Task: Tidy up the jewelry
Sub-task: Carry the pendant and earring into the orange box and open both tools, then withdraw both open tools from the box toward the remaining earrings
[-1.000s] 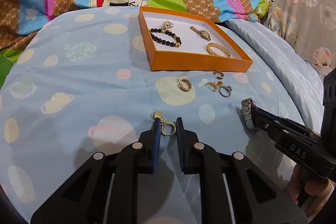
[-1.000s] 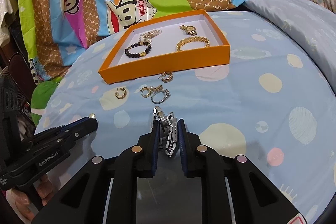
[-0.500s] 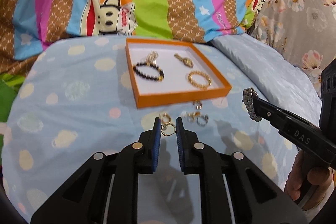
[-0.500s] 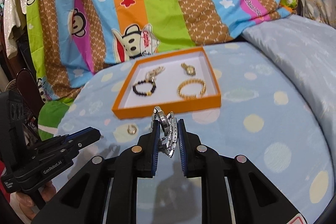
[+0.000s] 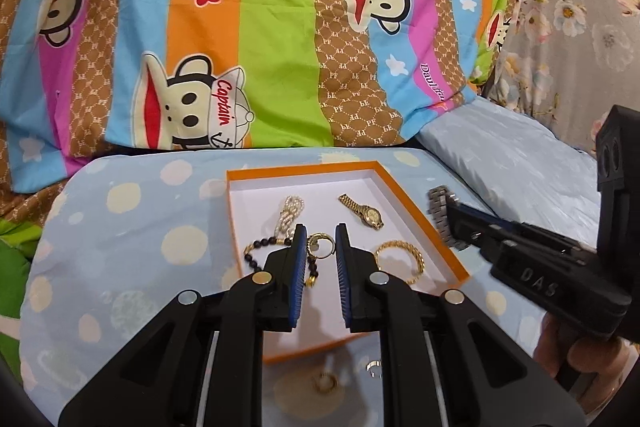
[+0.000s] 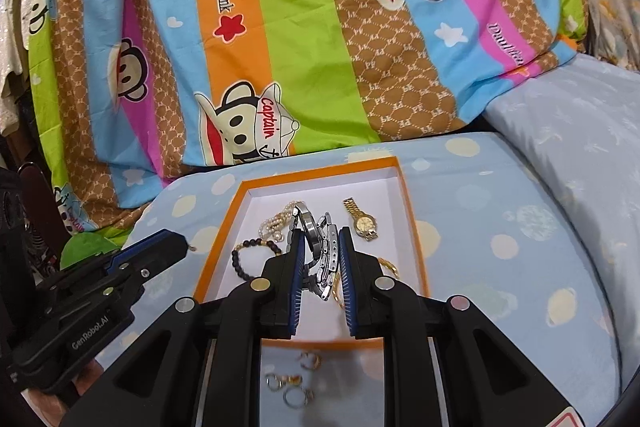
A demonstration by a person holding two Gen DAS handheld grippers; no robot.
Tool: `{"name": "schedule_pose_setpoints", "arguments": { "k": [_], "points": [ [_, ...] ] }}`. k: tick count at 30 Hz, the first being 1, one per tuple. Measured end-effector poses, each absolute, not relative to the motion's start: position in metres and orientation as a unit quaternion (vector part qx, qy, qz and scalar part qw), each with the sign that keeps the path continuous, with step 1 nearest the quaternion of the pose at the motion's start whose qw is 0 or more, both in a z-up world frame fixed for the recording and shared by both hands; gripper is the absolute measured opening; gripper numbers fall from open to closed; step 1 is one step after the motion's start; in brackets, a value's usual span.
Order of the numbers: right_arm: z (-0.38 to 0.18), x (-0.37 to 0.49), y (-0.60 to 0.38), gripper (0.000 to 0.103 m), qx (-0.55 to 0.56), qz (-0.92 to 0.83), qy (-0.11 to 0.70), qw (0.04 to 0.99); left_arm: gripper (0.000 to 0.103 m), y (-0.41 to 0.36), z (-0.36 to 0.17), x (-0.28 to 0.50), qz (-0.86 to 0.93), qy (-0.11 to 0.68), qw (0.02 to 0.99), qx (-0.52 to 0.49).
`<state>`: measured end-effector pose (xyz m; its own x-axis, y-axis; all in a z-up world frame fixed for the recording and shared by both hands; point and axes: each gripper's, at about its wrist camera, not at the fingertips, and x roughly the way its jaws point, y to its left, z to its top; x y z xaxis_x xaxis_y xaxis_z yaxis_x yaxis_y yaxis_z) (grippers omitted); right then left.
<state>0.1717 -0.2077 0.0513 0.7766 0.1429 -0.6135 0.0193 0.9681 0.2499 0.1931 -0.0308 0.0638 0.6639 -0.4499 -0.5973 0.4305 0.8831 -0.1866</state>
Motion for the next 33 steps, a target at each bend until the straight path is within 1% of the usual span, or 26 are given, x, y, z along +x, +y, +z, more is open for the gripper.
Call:
{"name": "schedule_pose_setpoints", "arguments": {
  "k": [10,15,17,18,24,26,30,33],
  "points": [
    [0.006,0.232,-0.202,0.017,0.122,0.035,0.380,0.916,0.014,-0.060,0.025,0.247,-0.238,0.372,0.897,-0.005],
    [-0.001,0.240,-0.203,0.018,0.117,0.031,0.377,0.918,0.014,-0.061,0.017,0.260,-0.240,0.383,0.892,-0.022],
    [0.004,0.237,-0.205,0.023,0.116,0.026,0.367,0.923,0.022,-0.058,0.018,0.263,-0.234,0.379,0.895,-0.033],
    [0.008,0.235,-0.206,0.026,0.117,0.024,0.361,0.925,0.024,-0.056,0.020,0.263,-0.232,0.376,0.896,-0.035],
    [0.045,0.193,-0.221,0.026,0.129,0.010,0.309,0.942,0.024,-0.032,0.053,0.245,-0.233,0.342,0.909,-0.055],
    [0.052,0.175,-0.222,0.026,0.127,0.006,0.302,0.945,0.026,-0.023,0.062,0.233,-0.236,0.333,0.911,-0.059],
    [0.047,0.133,-0.222,0.027,0.129,0.008,0.310,0.942,0.032,-0.007,0.069,0.200,-0.237,0.326,0.914,-0.052],
    [0.033,0.103,-0.216,0.027,0.122,0.003,0.328,0.937,0.032,0.000,0.063,0.172,-0.238,0.332,0.912,-0.042]
  ]
}}
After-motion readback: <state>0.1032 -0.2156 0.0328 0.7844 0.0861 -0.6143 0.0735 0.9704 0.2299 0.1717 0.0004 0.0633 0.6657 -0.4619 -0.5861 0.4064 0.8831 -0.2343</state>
